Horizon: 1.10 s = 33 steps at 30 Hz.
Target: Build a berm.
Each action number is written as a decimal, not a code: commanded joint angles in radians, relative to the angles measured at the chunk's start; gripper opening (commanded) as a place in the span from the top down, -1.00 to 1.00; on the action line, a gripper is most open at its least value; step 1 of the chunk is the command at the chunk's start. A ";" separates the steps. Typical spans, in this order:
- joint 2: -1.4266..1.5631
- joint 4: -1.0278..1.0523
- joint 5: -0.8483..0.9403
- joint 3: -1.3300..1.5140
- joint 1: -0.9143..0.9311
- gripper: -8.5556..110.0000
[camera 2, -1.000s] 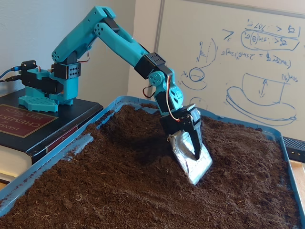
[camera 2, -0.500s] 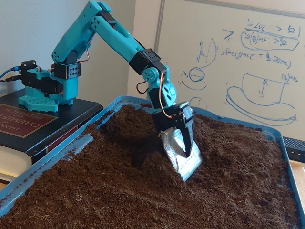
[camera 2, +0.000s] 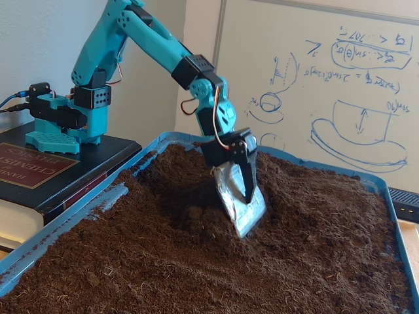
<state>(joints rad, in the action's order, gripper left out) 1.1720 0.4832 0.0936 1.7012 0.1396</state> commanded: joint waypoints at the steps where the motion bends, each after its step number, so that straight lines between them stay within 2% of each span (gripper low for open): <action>1: 0.229 0.051 0.014 -0.028 -0.008 0.86; 8: 0.405 0.074 0.014 -0.038 -0.008 0.86; 12: 0.403 0.074 0.014 -0.133 -0.026 0.86; 23: -0.018 0.072 -0.137 -0.660 -0.107 0.86; 33: -0.348 0.072 -0.150 -0.871 -0.132 0.86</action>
<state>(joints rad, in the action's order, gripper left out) 0.7992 0.5568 -0.0491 0.9787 0.0153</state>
